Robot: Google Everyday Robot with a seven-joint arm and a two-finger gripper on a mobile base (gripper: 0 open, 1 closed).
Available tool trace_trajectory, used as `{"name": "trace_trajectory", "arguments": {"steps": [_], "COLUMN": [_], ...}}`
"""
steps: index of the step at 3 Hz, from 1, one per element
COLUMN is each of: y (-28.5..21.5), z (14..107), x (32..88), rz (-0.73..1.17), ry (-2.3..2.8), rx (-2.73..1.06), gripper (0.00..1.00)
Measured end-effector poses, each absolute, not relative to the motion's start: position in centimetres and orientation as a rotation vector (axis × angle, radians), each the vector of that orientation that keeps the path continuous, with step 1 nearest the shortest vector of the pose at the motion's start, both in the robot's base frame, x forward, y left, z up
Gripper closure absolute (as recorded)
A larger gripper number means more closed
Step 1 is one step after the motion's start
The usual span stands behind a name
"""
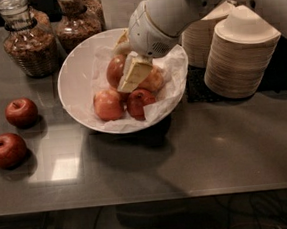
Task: Pick apple from white bowl
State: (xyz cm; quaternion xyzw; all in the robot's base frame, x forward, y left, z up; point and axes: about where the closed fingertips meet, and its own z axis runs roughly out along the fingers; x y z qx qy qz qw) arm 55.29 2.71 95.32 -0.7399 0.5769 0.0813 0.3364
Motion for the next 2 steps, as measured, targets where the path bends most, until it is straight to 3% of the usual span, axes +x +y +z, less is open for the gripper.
{"name": "trace_trajectory", "arguments": {"steps": [1,2], "y": [1.15,1.15], "z": [101.31,101.31], "x": [54.98,54.98], "rz": [0.133,0.133], "ry": [1.426,1.426], "rx": [-1.893,-1.893], "gripper": [1.0,1.0]}}
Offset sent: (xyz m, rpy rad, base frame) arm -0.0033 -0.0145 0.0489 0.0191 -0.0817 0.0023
